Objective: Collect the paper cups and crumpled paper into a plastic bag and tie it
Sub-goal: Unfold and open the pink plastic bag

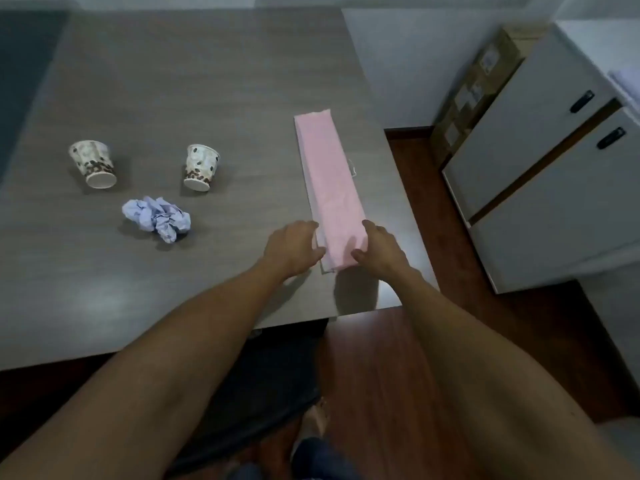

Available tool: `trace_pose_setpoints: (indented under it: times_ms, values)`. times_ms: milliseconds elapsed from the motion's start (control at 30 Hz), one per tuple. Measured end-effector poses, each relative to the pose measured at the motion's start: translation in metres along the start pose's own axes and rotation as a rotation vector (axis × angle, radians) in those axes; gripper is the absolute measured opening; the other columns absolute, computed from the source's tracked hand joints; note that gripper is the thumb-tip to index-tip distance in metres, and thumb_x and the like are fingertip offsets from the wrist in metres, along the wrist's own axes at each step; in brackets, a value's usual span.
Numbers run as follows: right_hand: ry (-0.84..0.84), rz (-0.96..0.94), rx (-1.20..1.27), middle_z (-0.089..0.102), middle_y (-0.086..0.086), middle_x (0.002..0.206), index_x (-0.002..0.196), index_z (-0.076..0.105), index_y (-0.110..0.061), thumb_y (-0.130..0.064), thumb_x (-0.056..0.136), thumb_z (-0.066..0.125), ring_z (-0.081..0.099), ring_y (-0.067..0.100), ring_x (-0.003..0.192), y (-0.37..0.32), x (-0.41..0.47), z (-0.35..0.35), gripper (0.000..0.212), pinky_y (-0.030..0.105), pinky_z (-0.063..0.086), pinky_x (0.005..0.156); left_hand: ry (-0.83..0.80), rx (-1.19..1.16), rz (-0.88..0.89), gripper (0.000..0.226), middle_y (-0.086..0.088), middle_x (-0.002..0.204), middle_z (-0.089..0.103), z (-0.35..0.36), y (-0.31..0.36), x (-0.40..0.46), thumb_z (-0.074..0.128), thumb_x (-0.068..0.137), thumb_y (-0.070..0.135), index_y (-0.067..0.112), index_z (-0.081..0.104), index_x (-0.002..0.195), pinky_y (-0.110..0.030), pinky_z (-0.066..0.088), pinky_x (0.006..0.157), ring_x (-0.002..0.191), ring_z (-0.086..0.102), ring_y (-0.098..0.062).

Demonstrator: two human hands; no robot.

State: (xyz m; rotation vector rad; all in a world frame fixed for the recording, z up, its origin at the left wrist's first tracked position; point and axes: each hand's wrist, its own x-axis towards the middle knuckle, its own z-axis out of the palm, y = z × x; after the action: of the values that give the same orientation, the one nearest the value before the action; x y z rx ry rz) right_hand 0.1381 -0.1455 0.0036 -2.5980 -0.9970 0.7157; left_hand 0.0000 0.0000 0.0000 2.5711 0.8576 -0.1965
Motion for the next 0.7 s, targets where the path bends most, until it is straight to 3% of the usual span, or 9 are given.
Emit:
trace_pose_setpoints:
  times_ms: [67,167,267,367,467,567,633,700]
  values:
    - [0.016,0.039,0.032,0.049,0.007,0.144,0.144,0.037,-0.023,-0.042,0.088,0.073,0.054,0.030,0.124,0.009,0.007,0.009,0.069,0.051,0.050,0.100,-0.042,-0.032,-0.001,0.067,-0.010,0.143,0.056,0.015,0.003,0.003,0.065,0.088,0.050,0.022,0.049,0.147,-0.043,0.047,0.104,0.130,0.054,-0.032]
    - [0.034,0.068,0.042,0.054,0.006,0.132,0.135,0.040,-0.026,-0.051,0.082,0.074,0.057,0.027,0.114,0.022,0.013,0.027,0.067,0.048,0.054,0.092,-0.061,-0.021,0.014,0.048,-0.008,0.115,0.062,0.042,0.004,0.003,0.065,0.080,0.052,0.024,0.066,0.120,-0.042,0.054,0.085,0.107,0.063,-0.031]
    - [0.085,0.070,0.057,0.058,0.006,0.119,0.126,0.045,-0.028,-0.040,0.086,0.070,0.060,0.026,0.103,0.028,0.021,0.036,0.048,0.041,0.056,0.083,0.012,-0.029,0.043,0.024,-0.010,0.104,0.060,0.055,0.005,0.005,0.062,0.089,0.033,0.016,0.072,0.102,-0.041,0.053,0.074,0.094,0.062,-0.034]
    - [0.082,0.063,0.214,0.064,0.003,0.112,0.123,0.050,-0.026,-0.036,0.093,0.061,0.065,0.023,0.097,0.029,0.023,0.043,0.033,0.036,0.057,0.082,0.052,-0.140,0.011,0.019,-0.012,0.097,0.059,0.061,0.001,0.004,0.053,0.095,0.018,0.009,0.068,0.087,-0.042,0.051,0.070,0.088,0.061,-0.036]
    - [0.084,0.033,0.317,0.064,0.005,0.129,0.136,0.050,-0.018,-0.023,0.099,0.061,0.063,0.025,0.112,0.017,0.015,0.039,0.039,0.037,0.054,0.093,0.095,-0.230,0.004,0.015,-0.007,0.102,0.060,0.060,-0.006,0.001,0.055,0.095,0.022,0.011,0.064,0.098,-0.039,0.050,0.075,0.093,0.061,-0.030]
    - [0.105,0.031,0.354,0.062,0.008,0.136,0.140,0.051,-0.014,-0.018,0.098,0.066,0.063,0.028,0.118,0.004,0.010,0.035,0.045,0.039,0.051,0.101,0.046,-0.302,0.057,0.045,0.002,0.115,0.056,0.054,-0.009,-0.010,0.067,0.089,0.039,0.016,0.058,0.127,-0.034,0.050,0.082,0.099,0.057,-0.018]
    - [0.126,0.012,0.361,0.065,0.010,0.130,0.137,0.054,-0.015,-0.022,0.096,0.069,0.066,0.028,0.112,-0.007,0.007,0.031,0.044,0.038,0.053,0.098,0.099,-0.287,0.072,0.036,-0.005,0.113,0.063,0.052,-0.012,-0.014,0.066,0.090,0.027,0.012,0.064,0.123,-0.036,0.049,0.084,0.100,0.061,-0.025]
    - [0.153,-0.007,0.399,0.069,0.012,0.118,0.136,0.055,-0.017,-0.027,0.092,0.074,0.068,0.025,0.099,-0.019,0.003,0.026,0.049,0.037,0.056,0.090,0.223,-0.342,0.035,0.018,-0.011,0.100,0.071,0.048,-0.019,-0.015,0.061,0.092,0.014,0.009,0.072,0.105,-0.035,0.049,0.079,0.093,0.065,-0.031]
